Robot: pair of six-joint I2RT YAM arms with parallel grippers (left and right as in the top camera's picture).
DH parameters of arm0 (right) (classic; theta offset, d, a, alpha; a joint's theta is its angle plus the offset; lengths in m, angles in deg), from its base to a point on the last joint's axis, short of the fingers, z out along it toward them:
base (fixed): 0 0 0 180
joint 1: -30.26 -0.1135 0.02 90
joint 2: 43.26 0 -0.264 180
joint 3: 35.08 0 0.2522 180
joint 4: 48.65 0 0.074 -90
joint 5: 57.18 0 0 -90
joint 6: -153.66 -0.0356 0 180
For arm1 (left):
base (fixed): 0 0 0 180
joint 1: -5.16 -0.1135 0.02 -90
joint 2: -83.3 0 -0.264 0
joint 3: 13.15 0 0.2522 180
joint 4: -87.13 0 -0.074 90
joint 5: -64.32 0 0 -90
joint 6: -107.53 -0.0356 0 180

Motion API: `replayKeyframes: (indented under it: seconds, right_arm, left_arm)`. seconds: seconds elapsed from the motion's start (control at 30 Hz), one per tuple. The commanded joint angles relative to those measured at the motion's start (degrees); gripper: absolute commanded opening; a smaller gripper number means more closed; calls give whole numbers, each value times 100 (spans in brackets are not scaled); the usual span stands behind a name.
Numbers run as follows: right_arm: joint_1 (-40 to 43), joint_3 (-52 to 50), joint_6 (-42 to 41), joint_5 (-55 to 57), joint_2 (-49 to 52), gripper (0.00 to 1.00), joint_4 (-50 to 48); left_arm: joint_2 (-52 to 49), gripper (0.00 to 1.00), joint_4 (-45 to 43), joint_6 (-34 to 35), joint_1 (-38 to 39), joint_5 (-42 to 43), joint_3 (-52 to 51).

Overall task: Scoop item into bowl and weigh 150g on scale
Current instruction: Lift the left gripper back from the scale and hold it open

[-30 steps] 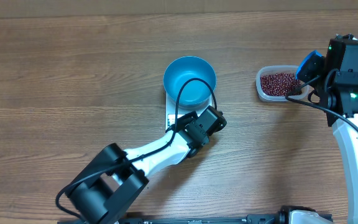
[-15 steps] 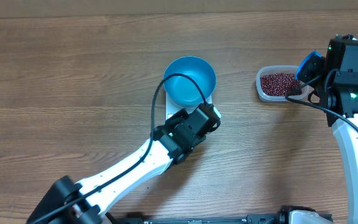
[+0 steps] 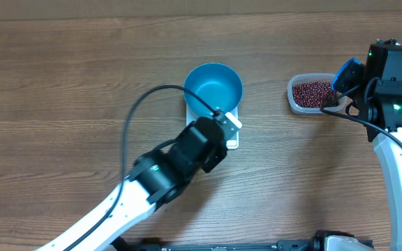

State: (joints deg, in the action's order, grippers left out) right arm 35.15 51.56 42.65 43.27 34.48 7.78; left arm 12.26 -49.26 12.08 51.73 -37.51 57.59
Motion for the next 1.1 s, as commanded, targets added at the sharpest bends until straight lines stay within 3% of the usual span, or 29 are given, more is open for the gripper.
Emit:
replayKeyframes:
  seconds: [0.0,0.07,0.17,0.27,0.3,0.33,0.4,0.43,1.07]
  right_arm:
    - [28,133,-37,-7,-24,4,-31]
    - [28,133,-37,-7,-24,4,-33]
    - [28,133,-37,-9,-24,4,-33]
    - [28,133,-37,-7,-24,4,-15]
    - [28,133,-37,-7,-24,4,-13]
    - [28,133,-37,-7,-24,4,-13]
    - [28,133,-37,-7,-24,4,-15]
    - [28,133,-37,-7,-24,4,-15]
    - [28,133,-17,-7,-24,4,-13]
  left_arm:
    - [549,4,166,186,-240,142,-11]
    - [820,6,323,216,-474,142,-11]
    - [1016,22,358,450,-745,146,-11]
    - [1154,29,356,507,-999,439,-11]
    - [1182,35,356,505,-1078,579,-11]
    - [1200,52,356,505,-1161,732,-11]
    - [1209,96,356,505,-1303,990,-11]
    - [1209,99,356,505,-1368,1082,-11]
    - [1128,99,339,501,-1515,1126,-13]
